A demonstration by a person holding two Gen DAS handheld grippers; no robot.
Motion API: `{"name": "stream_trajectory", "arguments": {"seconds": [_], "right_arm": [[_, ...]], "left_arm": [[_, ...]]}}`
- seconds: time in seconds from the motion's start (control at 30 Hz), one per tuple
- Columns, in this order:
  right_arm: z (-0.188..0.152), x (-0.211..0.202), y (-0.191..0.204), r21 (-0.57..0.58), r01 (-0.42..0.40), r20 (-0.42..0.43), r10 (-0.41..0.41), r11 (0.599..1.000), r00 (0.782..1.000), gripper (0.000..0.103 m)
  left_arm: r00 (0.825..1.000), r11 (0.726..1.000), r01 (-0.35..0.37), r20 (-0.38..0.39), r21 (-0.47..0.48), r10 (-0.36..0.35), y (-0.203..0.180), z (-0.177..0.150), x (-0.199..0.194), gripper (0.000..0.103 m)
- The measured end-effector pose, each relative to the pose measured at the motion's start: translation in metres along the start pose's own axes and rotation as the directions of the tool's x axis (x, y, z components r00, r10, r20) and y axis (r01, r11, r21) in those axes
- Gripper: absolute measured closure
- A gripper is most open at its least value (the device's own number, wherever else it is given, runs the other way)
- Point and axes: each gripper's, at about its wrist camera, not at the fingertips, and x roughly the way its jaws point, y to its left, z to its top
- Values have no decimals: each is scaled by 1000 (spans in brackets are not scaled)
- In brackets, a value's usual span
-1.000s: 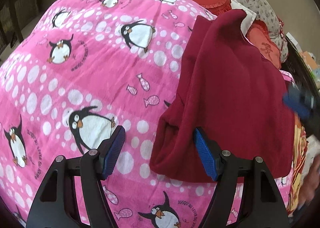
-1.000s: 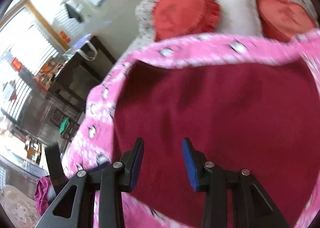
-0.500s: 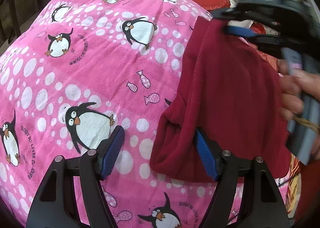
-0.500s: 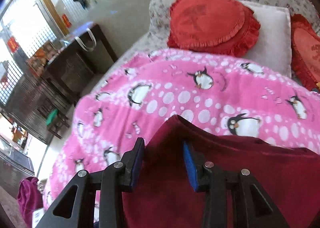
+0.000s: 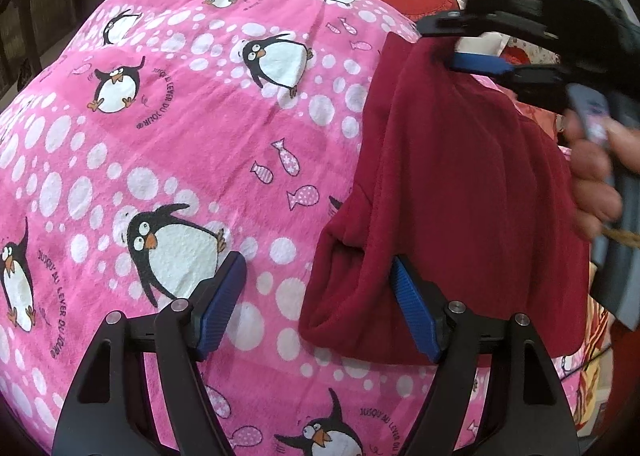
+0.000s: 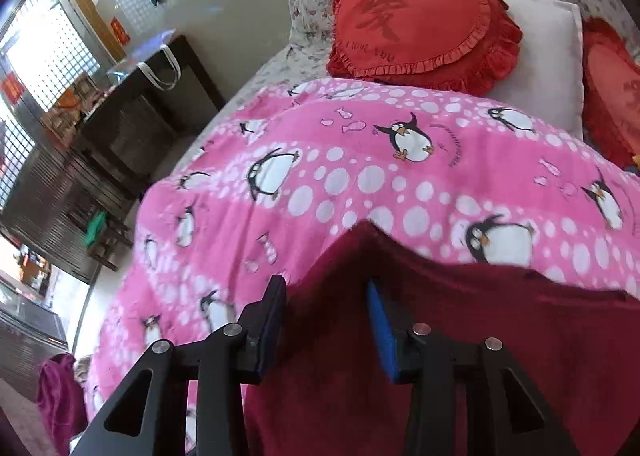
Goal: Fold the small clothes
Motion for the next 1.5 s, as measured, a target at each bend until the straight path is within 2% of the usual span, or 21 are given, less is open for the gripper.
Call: {"name": "stream_trajectory", "arguments": {"seconds": [0.1, 0.23, 0.3, 0.37, 0.47, 0.6, 0.73, 0.83, 0.97, 1.1, 1.2, 1.27, 1.3, 1.33, 1.4, 1.43, 1.5], "right_arm": [[-7, -10, 1, -16, 41, -2, -41, 999, 999, 61], [-11, -4, -2, 9, 24, -9, -23, 1000, 1000, 61], [-11, 7, -9, 62, -3, -25, 5, 998, 1000, 60], [-12, 20, -17, 127, -32, -60, 40, 991, 997, 55], [-11, 20, -25, 202, -80, -55, 93, 976, 994, 52], [-15, 2, -21, 181, -96, -57, 108, 979, 992, 52], [-23, -17, -8, 121, -89, -49, 96, 989, 994, 48], [-22, -21, 5, 70, -55, -46, 59, 996, 997, 38], [-18, -8, 21, 3, 11, -75, -10, 1000, 997, 38], [-16, 22, 29, -27, 106, -129, -108, 994, 986, 36], [-17, 37, 36, -87, 167, -115, -176, 982, 978, 24], [-19, 42, 38, -132, 172, -95, -185, 976, 978, 23], [-20, 42, 36, -134, 161, -82, -173, 978, 981, 25], [-21, 40, 32, -124, 151, -71, -161, 981, 984, 38], [-19, 33, 23, -108, 152, -61, -159, 982, 985, 54], [-18, 27, 16, -86, 109, -63, -114, 990, 991, 63], [-17, 17, 7, -56, 57, -67, -60, 997, 996, 71]], "left_arm": [[1000, 1000, -3, -4, -8, 3, -1, -1, 0, 28], [1000, 1000, -5, -5, -6, 5, -1, -1, -1, 28], [1000, 1000, -8, -4, -3, 8, -2, -2, -2, 28], [1000, 1000, -12, -6, -1, 12, -4, -3, -4, 28], [1000, 1000, -6, -13, -9, 5, -4, -4, -5, 28], [999, 999, 29, -14, -23, -30, 3, -3, -9, 28], [997, 995, 68, 39, -74, -66, 15, 1, -22, 28], [997, 993, 74, 30, -87, -72, 20, 7, -24, 28], [997, 995, 73, 26, -70, -72, 19, 5, -25, 28], [996, 995, 87, 16, -44, -87, 11, -3, -21, 28], [995, 994, 102, 21, -31, -101, 9, -2, -20, 28], [994, 994, 111, 28, -23, -110, 7, 1, -19, 28], [993, 993, 112, 31, -20, -112, 5, 1, -19, 28], [993, 993, 115, 36, -16, -115, 5, 5, -19, 28], [991, 992, 125, 52, -2, -125, 3, 12, -20, 28], [990, 991, 130, 57, 4, -130, 2, 17, -19, 28], [989, 991, 133, 56, 18, -134, -1, 26, -15, 28]]}}
